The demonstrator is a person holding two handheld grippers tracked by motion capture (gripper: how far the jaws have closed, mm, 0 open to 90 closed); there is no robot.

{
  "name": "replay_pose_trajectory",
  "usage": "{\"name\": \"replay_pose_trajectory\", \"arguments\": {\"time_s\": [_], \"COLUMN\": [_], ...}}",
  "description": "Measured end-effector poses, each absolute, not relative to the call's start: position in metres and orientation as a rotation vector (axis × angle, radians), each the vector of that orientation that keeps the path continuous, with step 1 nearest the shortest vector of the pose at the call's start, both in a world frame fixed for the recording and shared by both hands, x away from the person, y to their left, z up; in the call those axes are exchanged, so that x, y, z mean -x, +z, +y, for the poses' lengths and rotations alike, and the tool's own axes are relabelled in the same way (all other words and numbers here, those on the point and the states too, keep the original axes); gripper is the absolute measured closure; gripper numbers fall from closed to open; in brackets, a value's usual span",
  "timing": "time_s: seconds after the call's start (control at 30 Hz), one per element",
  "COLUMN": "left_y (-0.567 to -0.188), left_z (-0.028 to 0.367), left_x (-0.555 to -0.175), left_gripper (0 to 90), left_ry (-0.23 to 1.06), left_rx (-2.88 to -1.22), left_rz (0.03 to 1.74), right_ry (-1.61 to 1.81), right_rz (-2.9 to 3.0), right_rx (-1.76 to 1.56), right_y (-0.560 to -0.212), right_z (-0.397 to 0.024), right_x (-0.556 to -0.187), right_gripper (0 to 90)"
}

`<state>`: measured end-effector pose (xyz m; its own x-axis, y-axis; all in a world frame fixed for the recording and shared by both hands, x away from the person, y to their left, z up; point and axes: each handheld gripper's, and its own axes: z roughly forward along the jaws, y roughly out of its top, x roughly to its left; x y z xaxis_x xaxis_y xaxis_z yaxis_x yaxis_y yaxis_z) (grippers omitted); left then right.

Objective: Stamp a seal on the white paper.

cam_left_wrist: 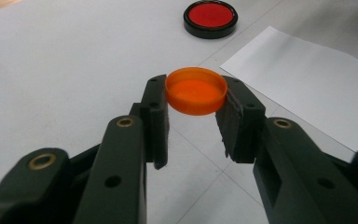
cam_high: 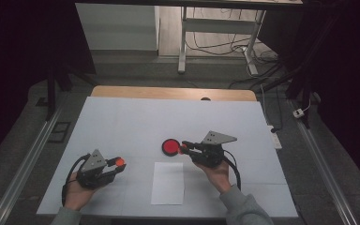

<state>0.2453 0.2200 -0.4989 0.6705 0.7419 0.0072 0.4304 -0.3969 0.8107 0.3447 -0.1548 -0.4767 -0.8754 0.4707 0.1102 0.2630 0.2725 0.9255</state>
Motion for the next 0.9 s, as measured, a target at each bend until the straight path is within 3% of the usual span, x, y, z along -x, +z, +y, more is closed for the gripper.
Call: {"name": "replay_pose_trajectory", "arguments": {"time_s": [0.9], "left_y": [-0.499], "left_z": [0.219], "left_x": [-0.245], "left_gripper": [64.8], "left_ry": [0.471], "left_rx": [-2.049], "left_rz": [0.901], "right_ry": [1.65], "right_rz": [2.431], "right_rx": [-0.601], "right_y": [-0.485], "right_z": [-0.143], "right_x": [-0.324], "right_gripper": [73.1]}}
